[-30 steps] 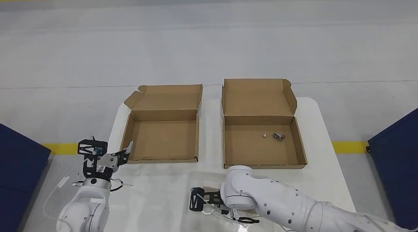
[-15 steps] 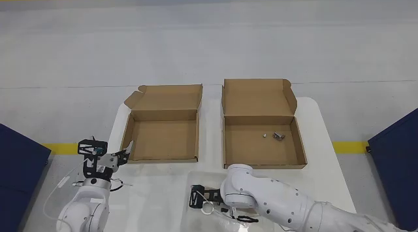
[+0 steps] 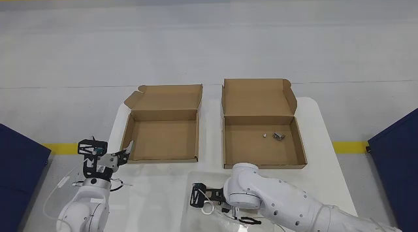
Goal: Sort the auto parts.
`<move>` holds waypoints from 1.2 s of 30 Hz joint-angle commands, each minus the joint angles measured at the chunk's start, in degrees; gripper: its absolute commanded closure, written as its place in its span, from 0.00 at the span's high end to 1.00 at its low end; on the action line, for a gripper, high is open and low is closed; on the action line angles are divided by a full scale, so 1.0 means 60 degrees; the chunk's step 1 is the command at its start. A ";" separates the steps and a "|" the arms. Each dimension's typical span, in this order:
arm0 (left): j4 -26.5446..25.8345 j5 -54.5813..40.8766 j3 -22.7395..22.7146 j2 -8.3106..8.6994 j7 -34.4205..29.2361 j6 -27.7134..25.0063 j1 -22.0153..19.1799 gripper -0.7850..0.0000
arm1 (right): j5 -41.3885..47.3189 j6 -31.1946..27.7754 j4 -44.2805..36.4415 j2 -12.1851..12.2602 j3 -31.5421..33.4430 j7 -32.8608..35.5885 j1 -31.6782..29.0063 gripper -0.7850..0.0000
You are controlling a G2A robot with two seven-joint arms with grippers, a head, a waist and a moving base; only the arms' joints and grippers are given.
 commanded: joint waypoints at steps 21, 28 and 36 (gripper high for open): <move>0.0000 0.0000 0.0000 0.0000 0.0000 0.0000 0.0000 1.00 | 0.3609 -0.2572 -0.0769 0.1548 0.4464 -0.1105 -0.2039 0.00; 0.0000 0.0000 0.0000 0.0000 0.0000 0.0000 0.0000 1.00 | 0.3609 -0.2572 -0.0769 0.1548 0.4464 -0.1105 -0.2039 0.00; 0.0000 0.0000 0.0000 0.0000 0.0000 0.0000 0.0000 1.00 | 0.3609 -0.2572 -0.0769 0.1548 0.4464 -0.1105 -0.2039 0.00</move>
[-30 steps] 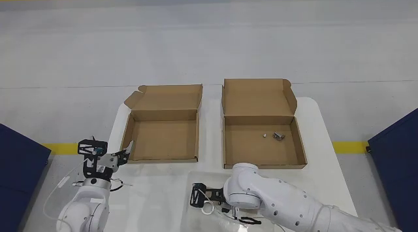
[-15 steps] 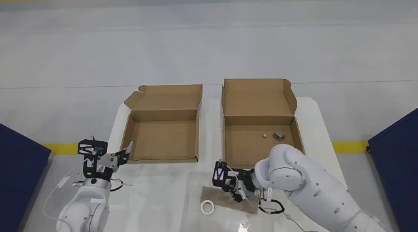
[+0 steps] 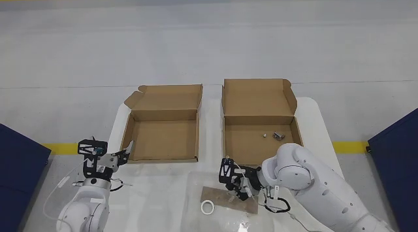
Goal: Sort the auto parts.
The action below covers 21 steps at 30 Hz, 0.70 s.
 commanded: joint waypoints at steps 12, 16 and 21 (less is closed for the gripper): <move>0.0000 0.0000 0.0000 0.0000 0.0000 0.0000 0.0000 1.00 | 0.3141 -0.1245 0.0098 0.0517 0.0551 -0.1243 -0.0202 0.00; 0.0000 0.0000 0.0000 0.0000 0.0000 0.0000 0.0000 1.00 | 0.4495 -0.1809 0.0070 0.1008 0.0271 -0.1805 -0.0021 0.00; 0.0000 0.0000 0.0000 0.0000 0.0000 0.0000 0.0000 1.00 | 0.5535 -0.2501 0.0090 0.1700 -0.0311 -0.2496 0.0389 0.00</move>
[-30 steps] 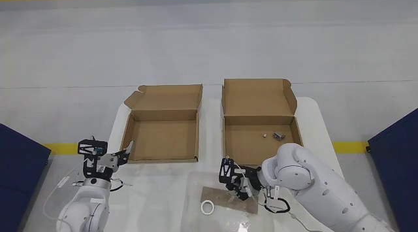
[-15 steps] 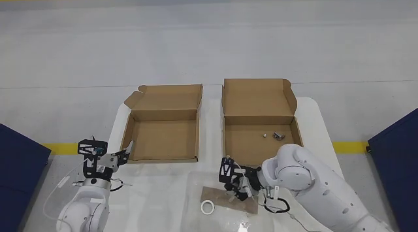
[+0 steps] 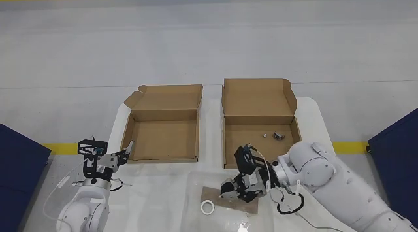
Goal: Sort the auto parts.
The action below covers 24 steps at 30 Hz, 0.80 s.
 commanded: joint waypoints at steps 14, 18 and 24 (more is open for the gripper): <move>0.0000 0.0000 0.0000 0.0000 0.0000 0.0000 0.0000 1.00 | 0.2044 -0.1682 0.0472 0.1697 -0.2160 -0.1683 0.1601 0.00; 0.0000 0.0000 0.0000 0.0000 0.0000 0.0000 0.0000 1.00 | 0.2044 -0.1682 0.0472 0.1697 -0.2160 -0.1683 0.1601 0.00; 0.0000 0.0000 0.0000 0.0000 0.0000 0.0000 0.0000 1.00 | 0.2044 -0.1682 0.0472 0.1697 -0.2160 -0.1683 0.1601 0.00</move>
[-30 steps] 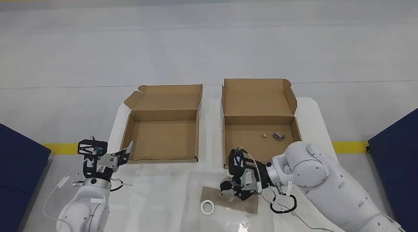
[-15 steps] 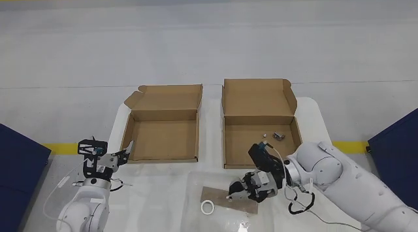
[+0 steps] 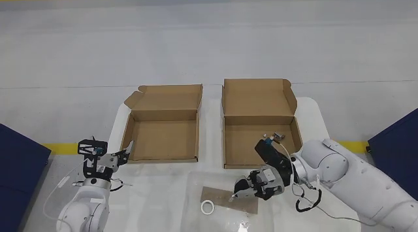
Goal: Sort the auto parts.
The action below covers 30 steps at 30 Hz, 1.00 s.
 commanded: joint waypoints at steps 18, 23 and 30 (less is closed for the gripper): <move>0.0000 0.0000 0.0000 0.0000 0.0000 0.0000 0.0000 1.00 | 0.4706 0.0000 -0.0920 -0.0016 -0.0193 0.0001 -0.0086 0.00; 0.0000 0.0000 0.0000 0.0000 0.0000 0.0000 0.0000 1.00 | 0.4829 0.0000 -0.0949 -0.0007 -0.0279 0.0001 0.0013 0.00; 0.0000 0.0000 0.0000 0.0000 0.0000 0.0000 0.0000 1.00 | 0.4829 0.0000 -0.0949 -0.0007 -0.0279 0.0001 0.0013 0.00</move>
